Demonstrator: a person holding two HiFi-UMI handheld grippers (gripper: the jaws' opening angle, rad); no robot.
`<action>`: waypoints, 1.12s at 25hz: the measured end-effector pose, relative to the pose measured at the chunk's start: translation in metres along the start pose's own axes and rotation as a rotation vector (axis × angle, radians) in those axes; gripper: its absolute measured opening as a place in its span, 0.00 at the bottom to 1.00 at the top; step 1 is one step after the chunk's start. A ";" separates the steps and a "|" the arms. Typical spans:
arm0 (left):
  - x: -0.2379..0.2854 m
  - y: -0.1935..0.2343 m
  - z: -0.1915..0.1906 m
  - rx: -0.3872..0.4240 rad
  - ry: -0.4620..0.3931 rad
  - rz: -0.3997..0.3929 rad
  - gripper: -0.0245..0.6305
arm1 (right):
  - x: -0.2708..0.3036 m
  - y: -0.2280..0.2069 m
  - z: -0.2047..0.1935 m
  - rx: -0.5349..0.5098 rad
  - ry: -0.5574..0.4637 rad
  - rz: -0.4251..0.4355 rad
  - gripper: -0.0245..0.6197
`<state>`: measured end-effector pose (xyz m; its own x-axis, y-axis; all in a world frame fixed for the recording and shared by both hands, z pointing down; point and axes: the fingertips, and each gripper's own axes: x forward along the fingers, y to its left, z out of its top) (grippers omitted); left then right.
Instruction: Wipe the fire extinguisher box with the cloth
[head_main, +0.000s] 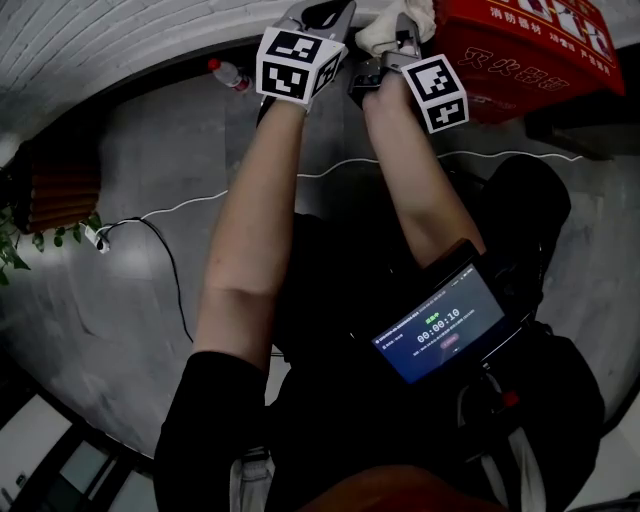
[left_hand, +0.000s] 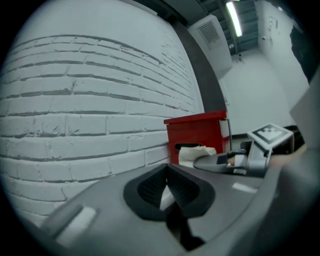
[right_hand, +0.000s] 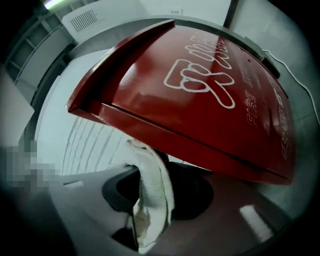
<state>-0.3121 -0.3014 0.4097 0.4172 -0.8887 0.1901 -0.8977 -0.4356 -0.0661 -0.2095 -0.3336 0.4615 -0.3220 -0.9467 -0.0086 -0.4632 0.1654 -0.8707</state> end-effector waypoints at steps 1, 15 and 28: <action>0.001 -0.003 -0.001 0.010 0.007 -0.008 0.04 | -0.001 -0.003 0.002 0.006 -0.008 -0.006 0.23; 0.034 -0.027 -0.068 0.064 0.182 -0.035 0.04 | -0.013 -0.086 -0.032 0.139 0.007 -0.125 0.23; 0.073 -0.034 -0.172 0.070 0.415 -0.081 0.04 | -0.007 -0.172 -0.079 0.202 0.062 -0.255 0.23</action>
<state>-0.2758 -0.3272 0.5939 0.3807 -0.7247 0.5744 -0.8468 -0.5227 -0.0983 -0.1931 -0.3336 0.6503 -0.2697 -0.9307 0.2469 -0.3641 -0.1388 -0.9209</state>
